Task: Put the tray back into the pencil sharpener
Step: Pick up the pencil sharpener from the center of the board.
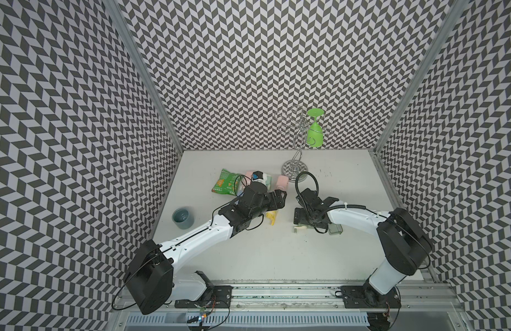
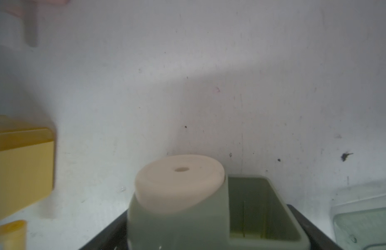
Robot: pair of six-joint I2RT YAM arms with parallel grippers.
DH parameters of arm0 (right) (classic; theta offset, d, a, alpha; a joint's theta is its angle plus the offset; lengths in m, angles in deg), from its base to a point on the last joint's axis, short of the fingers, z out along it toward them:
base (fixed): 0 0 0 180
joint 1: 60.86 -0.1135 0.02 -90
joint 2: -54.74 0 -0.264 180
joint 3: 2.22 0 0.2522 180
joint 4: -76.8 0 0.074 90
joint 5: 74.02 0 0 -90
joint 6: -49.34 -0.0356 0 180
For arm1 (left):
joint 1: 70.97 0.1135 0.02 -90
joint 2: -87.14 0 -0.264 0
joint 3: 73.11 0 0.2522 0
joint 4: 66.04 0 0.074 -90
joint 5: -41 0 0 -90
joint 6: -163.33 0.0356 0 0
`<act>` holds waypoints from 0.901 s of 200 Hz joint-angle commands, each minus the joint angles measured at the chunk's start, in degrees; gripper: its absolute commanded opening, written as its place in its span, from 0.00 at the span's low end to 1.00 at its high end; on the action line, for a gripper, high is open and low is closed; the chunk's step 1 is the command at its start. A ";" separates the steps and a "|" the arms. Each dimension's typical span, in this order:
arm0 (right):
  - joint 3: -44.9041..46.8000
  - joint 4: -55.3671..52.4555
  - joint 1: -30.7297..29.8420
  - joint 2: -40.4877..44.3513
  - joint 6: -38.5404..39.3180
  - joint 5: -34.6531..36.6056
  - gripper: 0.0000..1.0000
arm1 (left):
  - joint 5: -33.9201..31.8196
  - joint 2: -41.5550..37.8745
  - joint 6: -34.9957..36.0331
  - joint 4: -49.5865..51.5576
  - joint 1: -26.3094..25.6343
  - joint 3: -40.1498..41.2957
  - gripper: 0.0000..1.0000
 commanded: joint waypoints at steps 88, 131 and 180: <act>7.15 12.16 -0.46 12.52 4.72 -4.13 0.74 | 13.18 -1.76 4.65 -3.98 3.75 0.49 0.84; 16.79 30.04 -1.14 27.43 14.33 -5.87 0.72 | 27.15 2.44 7.64 -1.87 3.61 -3.07 0.91; 22.30 43.59 -2.42 34.04 21.25 -10.24 0.70 | 30.49 6.49 11.35 -1.02 1.30 -6.16 0.99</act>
